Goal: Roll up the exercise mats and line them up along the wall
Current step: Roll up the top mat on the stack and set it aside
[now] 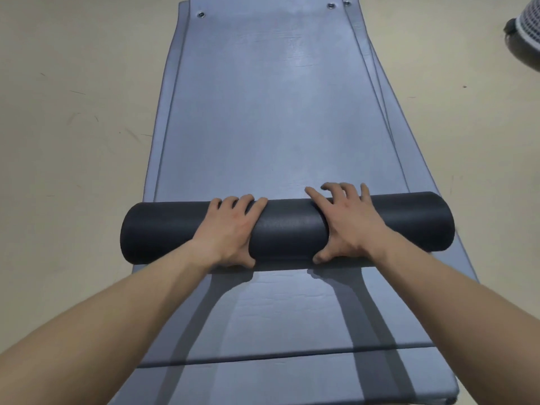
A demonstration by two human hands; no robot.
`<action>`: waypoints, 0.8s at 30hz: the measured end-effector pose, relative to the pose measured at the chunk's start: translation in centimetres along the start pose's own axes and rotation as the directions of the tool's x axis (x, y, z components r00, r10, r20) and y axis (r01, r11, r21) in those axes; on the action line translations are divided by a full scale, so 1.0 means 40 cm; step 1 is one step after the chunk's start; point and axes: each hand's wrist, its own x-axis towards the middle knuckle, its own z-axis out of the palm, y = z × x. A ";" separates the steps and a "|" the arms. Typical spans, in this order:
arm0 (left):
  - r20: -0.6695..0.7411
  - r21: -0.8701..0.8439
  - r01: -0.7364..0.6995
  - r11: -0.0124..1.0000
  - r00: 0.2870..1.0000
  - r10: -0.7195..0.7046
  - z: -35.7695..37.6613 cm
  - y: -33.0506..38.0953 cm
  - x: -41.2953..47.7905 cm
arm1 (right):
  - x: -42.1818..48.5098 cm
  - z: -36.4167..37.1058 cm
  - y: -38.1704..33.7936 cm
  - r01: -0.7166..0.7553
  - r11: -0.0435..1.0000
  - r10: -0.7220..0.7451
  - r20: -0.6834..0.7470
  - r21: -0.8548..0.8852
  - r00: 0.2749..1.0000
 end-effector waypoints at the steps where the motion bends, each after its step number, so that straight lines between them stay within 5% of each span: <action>1: 0.027 -0.024 -0.012 1.000 1.000 0.013 -0.011 -0.007 0.009 | -0.019 0.017 -0.005 -0.006 0.999 0.005 -0.043 -0.033 0.999; 4: 0.116 -0.123 -0.004 0.992 0.993 0.019 -0.061 -0.030 0.033 | -0.010 -0.012 -0.002 0.017 0.999 -0.021 -0.088 -0.044 0.996; 7: 0.274 -0.310 0.061 0.949 0.961 0.028 -0.115 -0.052 0.045 | 0.005 -0.103 0.017 0.059 0.994 -0.065 0.058 0.092 0.996; 9: 0.316 -0.240 0.101 0.965 0.949 -0.020 -0.116 -0.024 0.020 | -0.008 -0.116 0.021 0.080 0.988 -0.101 0.162 0.131 0.982; 12: 0.119 -0.011 0.132 0.991 0.984 -0.130 -0.066 0.050 -0.052 | -0.022 -0.086 0.016 0.055 0.990 -0.078 0.180 0.130 0.981; 18: 0.228 -0.274 0.139 0.951 0.971 -0.076 -0.112 -0.005 0.012 | -0.073 0.006 -0.019 -0.040 0.997 0.026 -0.201 -0.066 0.979; 24: -0.085 -0.062 0.159 0.985 0.983 -0.164 -0.082 0.019 -0.007 | 0.017 -0.148 0.013 0.001 0.999 -0.001 0.010 0.036 1.000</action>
